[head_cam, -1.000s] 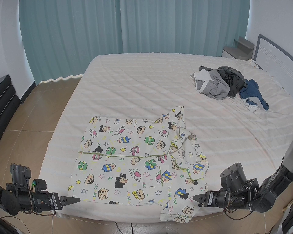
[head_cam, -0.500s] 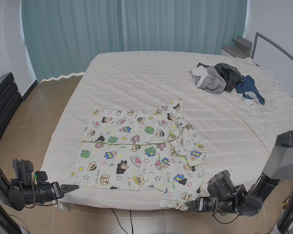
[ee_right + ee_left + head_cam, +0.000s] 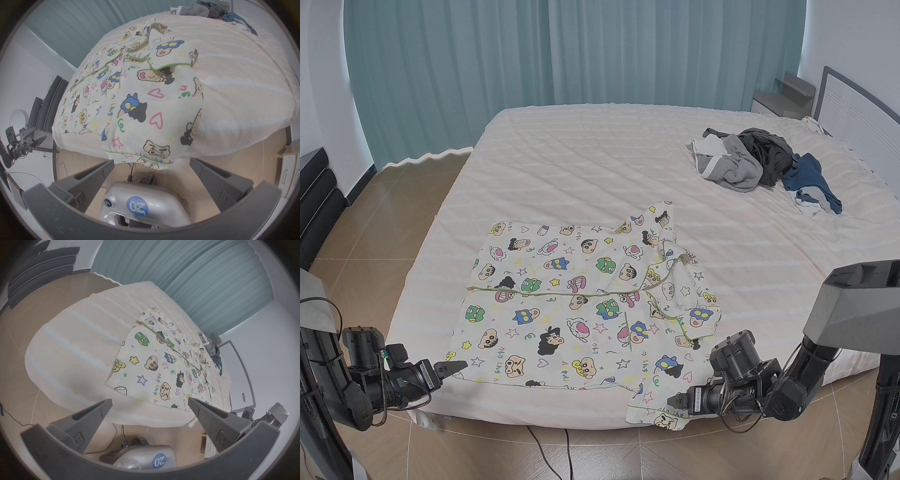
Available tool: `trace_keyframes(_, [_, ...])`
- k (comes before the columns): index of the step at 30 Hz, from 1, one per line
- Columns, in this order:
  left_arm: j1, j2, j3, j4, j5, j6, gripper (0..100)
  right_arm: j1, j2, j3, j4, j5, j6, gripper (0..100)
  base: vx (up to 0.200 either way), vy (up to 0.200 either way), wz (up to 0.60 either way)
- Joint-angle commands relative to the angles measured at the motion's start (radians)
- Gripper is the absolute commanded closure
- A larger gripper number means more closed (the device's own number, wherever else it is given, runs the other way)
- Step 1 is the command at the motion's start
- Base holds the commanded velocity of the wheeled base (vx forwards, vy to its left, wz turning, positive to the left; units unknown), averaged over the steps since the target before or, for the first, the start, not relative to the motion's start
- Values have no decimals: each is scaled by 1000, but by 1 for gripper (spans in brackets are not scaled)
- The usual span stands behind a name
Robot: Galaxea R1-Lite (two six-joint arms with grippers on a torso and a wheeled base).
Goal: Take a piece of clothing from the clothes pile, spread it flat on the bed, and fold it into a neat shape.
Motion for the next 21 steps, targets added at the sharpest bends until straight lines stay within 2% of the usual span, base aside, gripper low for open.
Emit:
trace_keyframes(1, [-9, 68, -10, -26, 4, -6, 0, -65, 55, -41, 3, 21, -46, 0, 0, 0, 0])
trace_keyframes(4, [-22, 72, -41, -28, 24, -12, 0, -88, 59, -39, 1, 76, -58, 0, 0, 0, 0])
trace_keyframes(6, [-31, 79, -56, -28, 45, -12, 0, -94, 64, -39, -3, 78, -72, 0, 0, 0, 0])
trace_keyframes(8, [-55, 101, -90, -28, 97, -17, 0, -122, 95, -35, -8, 83, -139, 0, 0, 0, 0])
trace_keyframes(10, [-77, 114, -113, -28, 130, -34, 0, -120, 116, -35, -25, 86, -162, 0, 0, 0, 0])
trace_keyframes(15, [-118, 119, -156, -26, 162, -121, 0, -107, 139, -30, -97, 86, -172, 0, 0, 0, 0])
trace_keyframes(21, [-124, 154, -165, -26, 205, -133, 0, -93, 158, -36, -109, 87, -159, 0, 0, 0, 0])
